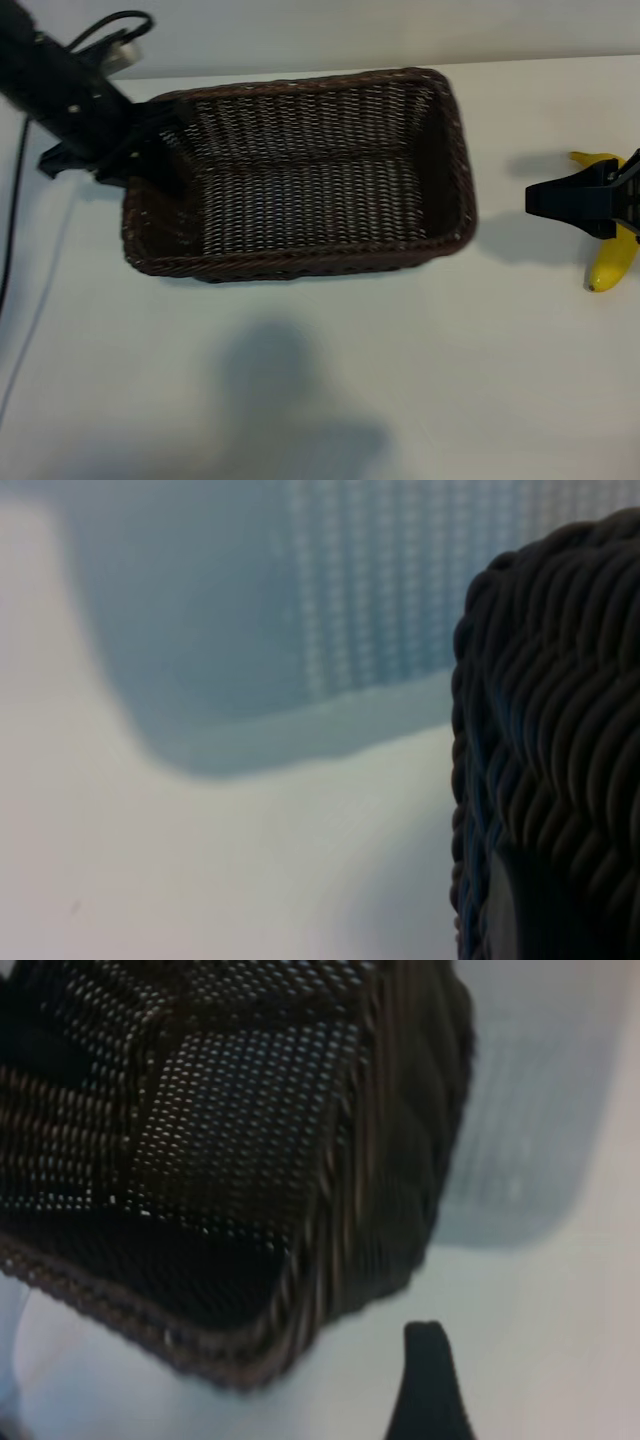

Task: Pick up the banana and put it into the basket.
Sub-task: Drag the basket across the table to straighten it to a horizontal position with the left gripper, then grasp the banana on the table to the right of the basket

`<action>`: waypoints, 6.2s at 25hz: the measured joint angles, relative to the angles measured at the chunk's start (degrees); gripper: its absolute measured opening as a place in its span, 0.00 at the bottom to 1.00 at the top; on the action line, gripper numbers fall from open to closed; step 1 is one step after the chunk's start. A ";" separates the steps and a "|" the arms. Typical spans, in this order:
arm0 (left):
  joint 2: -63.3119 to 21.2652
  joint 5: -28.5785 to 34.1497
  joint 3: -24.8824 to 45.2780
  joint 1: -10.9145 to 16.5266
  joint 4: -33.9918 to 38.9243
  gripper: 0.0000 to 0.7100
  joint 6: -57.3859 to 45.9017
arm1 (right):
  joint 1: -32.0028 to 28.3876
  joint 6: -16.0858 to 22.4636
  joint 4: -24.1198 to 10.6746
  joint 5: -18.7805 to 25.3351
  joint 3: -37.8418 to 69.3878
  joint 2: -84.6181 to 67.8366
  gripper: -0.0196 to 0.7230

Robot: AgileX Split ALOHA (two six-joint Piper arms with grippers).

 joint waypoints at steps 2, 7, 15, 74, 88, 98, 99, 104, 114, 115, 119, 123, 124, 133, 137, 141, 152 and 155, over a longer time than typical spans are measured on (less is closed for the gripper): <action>1.69 0.05 -2.18 -2.12 0.94 0.22 0.00 | 0.00 0.00 0.00 0.00 0.00 0.00 0.73; 5.14 -0.14 -3.44 -4.00 1.19 0.22 -0.57 | 0.00 -0.06 0.00 0.00 0.00 0.00 0.73; 8.85 -2.70 -3.87 -5.21 1.66 0.22 0.41 | 0.00 -0.06 0.00 0.00 0.00 0.00 0.73; -7.67 3.35 -4.32 -7.13 29.59 0.79 -7.48 | 0.00 -0.02 0.00 0.21 0.00 0.00 0.73; -8.22 3.40 -4.32 9.14 29.39 0.79 -5.70 | 0.00 -0.02 0.00 0.27 0.00 0.00 0.73; -16.40 3.40 -0.72 2.06 29.71 0.79 -5.70 | 0.00 -0.02 0.00 0.67 0.00 0.00 0.73; -18.48 3.40 1.03 2.06 30.45 0.79 -5.70 | 0.00 -0.02 0.00 0.67 0.00 0.00 0.73; -29.57 3.40 12.62 2.06 36.25 0.79 -9.22 | 0.00 -0.02 0.00 0.67 0.00 0.00 0.73; -58.33 2.72 36.95 2.06 35.13 0.79 -11.66 | 0.00 -0.02 0.00 0.67 0.00 0.00 0.73; -61.86 2.11 38.72 2.06 34.73 0.79 -11.66 | 0.00 -0.02 0.00 0.67 0.00 0.00 0.73; -73.94 -0.69 45.31 2.06 33.37 0.79 -11.33 | 0.00 -0.02 0.00 0.70 0.00 0.00 0.73; -83.17 -2.60 49.51 2.06 32.27 0.79 -11.33 | 0.00 -0.02 0.00 0.70 0.00 0.00 0.73; -85.16 -2.94 50.46 2.06 31.65 0.79 -11.33 | 0.00 -0.02 0.00 0.70 0.00 0.00 0.73; -93.49 -3.43 52.81 2.06 29.87 0.79 -11.11 | 0.00 -0.02 0.00 0.78 0.00 0.00 0.73; -93.61 -3.56 52.81 2.32 30.04 0.79 -11.10 | 0.00 1.97 0.00 0.25 0.00 0.00 0.73; -94.56 -3.68 52.81 5.14 30.08 0.79 -11.10 | 0.00 5.54 -2.65 -0.89 0.00 0.00 0.73; -108.29 -3.59 52.81 11.87 30.26 0.79 -11.05 | 0.00 29.54 -30.81 -7.69 -8.75 3.21 0.73; -108.29 -3.59 52.94 11.87 30.30 0.79 -11.05 | 0.00 37.22 -40.39 -7.79 -13.72 8.18 0.73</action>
